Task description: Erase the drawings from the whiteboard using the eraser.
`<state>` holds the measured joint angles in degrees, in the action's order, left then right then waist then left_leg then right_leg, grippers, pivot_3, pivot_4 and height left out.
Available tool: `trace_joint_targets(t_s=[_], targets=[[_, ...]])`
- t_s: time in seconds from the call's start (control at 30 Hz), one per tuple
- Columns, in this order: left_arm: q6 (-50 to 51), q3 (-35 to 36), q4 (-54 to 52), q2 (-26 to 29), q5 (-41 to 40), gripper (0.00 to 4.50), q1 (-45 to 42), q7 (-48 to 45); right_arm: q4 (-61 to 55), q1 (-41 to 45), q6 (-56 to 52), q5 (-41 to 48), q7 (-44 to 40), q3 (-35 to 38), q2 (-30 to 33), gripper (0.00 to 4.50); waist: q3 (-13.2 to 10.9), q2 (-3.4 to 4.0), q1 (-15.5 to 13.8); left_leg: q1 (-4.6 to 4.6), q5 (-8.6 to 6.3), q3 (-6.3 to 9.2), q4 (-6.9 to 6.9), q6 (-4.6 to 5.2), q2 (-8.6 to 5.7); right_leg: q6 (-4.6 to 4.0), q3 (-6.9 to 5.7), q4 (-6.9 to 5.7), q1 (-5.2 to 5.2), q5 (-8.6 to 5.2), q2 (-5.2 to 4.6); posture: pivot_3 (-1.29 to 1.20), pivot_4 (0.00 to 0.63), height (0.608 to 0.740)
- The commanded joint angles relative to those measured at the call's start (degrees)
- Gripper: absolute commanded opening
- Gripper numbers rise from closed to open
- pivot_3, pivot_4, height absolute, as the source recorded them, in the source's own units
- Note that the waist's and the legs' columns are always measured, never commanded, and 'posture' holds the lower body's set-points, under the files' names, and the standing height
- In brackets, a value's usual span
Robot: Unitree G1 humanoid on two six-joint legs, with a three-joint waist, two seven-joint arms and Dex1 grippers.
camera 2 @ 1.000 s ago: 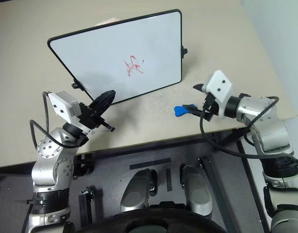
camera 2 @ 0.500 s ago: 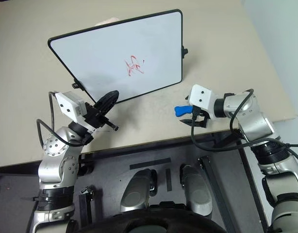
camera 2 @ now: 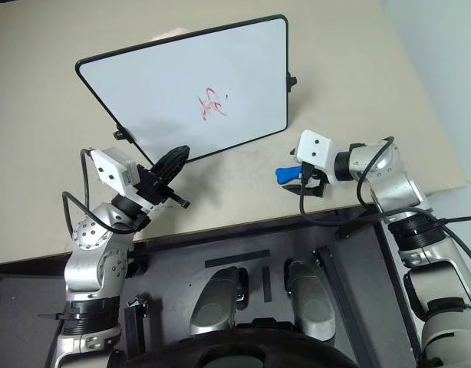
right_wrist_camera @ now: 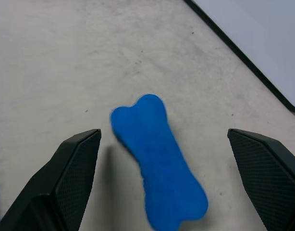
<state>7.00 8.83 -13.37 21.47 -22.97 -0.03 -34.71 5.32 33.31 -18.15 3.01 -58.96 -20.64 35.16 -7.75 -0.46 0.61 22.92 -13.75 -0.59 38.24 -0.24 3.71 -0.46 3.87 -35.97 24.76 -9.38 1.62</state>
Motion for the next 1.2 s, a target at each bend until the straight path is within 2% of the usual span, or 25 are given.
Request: trace_joint_targets(t_s=[0.03, 0.27, 0.37, 0.5, 0.6, 0.7, 0.97, 1.2], targets=[[-1.12, 0.03, -1.26, 0.10, 0.02, 0.00, -0.19, -0.09, 0.85, 1.04, 1.24, -0.39, 0.72, 1.86, -0.64, 3.55, 0.00, 0.00, 0.02, 0.00, 0.00, 0.00, 0.00, 0.00, 0.00, -0.01, 0.00, 0.00, 0.00, 0.00, 0.00, 0.00, 0.150, 0.740], [-1.05, 0.00, -1.03, 0.22, 0.15, 0.00, -0.26, -0.09, 0.59, -0.07, 1.32, -0.32, -0.05, 2.16, -0.27, 1.15, 0.00, 0.00, 0.04, 0.00, 0.00, 0.00, -0.01, 0.00, 0.00, -0.03, 0.00, -0.01, 0.01, 0.01, 0.00, 0.00, 0.150, 0.740], [-1.05, -0.15, -0.96, 0.11, 0.27, 0.00, -0.39, -0.04, -0.13, -0.33, 0.91, 0.11, 0.21, 2.82, -0.37, 0.38, 0.00, 0.00, 0.04, 0.00, 0.00, 0.00, -0.01, 0.00, 0.01, -0.04, 0.00, -0.01, 0.01, 0.02, 0.00, 0.00, 0.150, 0.740], [-1.17, -0.29, -0.78, 0.05, 0.32, 0.00, -0.53, -0.12, -2.71, -0.95, 1.45, -0.21, 1.97, 4.27, -0.73, 0.23, 0.00, 0.00, 0.05, 0.00, 0.00, 0.00, 0.00, 0.00, 0.00, -0.04, 0.00, -0.01, 0.01, 0.02, 0.00, 0.00, 0.150, 0.740], [-1.27, -0.21, -0.61, 0.08, 0.31, 0.00, -0.48, -0.19, -4.29, 1.67, 0.28, 0.32, 7.32, 7.44, -3.63, 0.23, 0.00, 0.00, 0.11, 0.00, 0.00, 0.00, -0.01, 0.00, 0.01, -0.05, 0.00, -0.01, 0.02, 0.03, 0.00, 0.00, 0.150, 0.740], [-1.33, 0.07, -0.26, 0.33, 0.29, 0.00, -0.37, -0.38, -3.43, 5.63, 3.58, -2.41, 14.52, 9.13, -7.26, 0.23, -0.01, 0.01, 0.59, -0.01, 0.02, 0.00, -0.01, 0.01, 0.02, -0.14, 0.00, -0.03, 0.08, 0.12, 0.00, 0.00, 0.150, 0.740], [-1.46, 0.69, 0.95, 1.30, 0.28, 0.00, -1.39, -0.71, 5.56, 10.72, 25.28, -13.58, 28.80, 4.31, -16.06, 0.23, -0.01, 0.01, 0.43, 0.00, 0.03, 0.02, -0.07, 0.02, 0.05, -0.18, -0.05, -0.07, 0.17, 0.12, 0.00, 0.00, 0.150, 0.740], [-1.65, 0.73, 0.71, 1.56, 0.22, 0.00, -1.36, -0.48, 14.01, 13.06, 41.98, -18.92, 33.18, 0.91, -18.24, 0.23, -0.01, 0.02, 0.39, 0.08, -0.02, 0.02, -0.07, -0.03, 0.05, -0.19, -0.05, -0.04, 0.23, 0.11, -0.02, 0.00, 0.150, 0.740]])
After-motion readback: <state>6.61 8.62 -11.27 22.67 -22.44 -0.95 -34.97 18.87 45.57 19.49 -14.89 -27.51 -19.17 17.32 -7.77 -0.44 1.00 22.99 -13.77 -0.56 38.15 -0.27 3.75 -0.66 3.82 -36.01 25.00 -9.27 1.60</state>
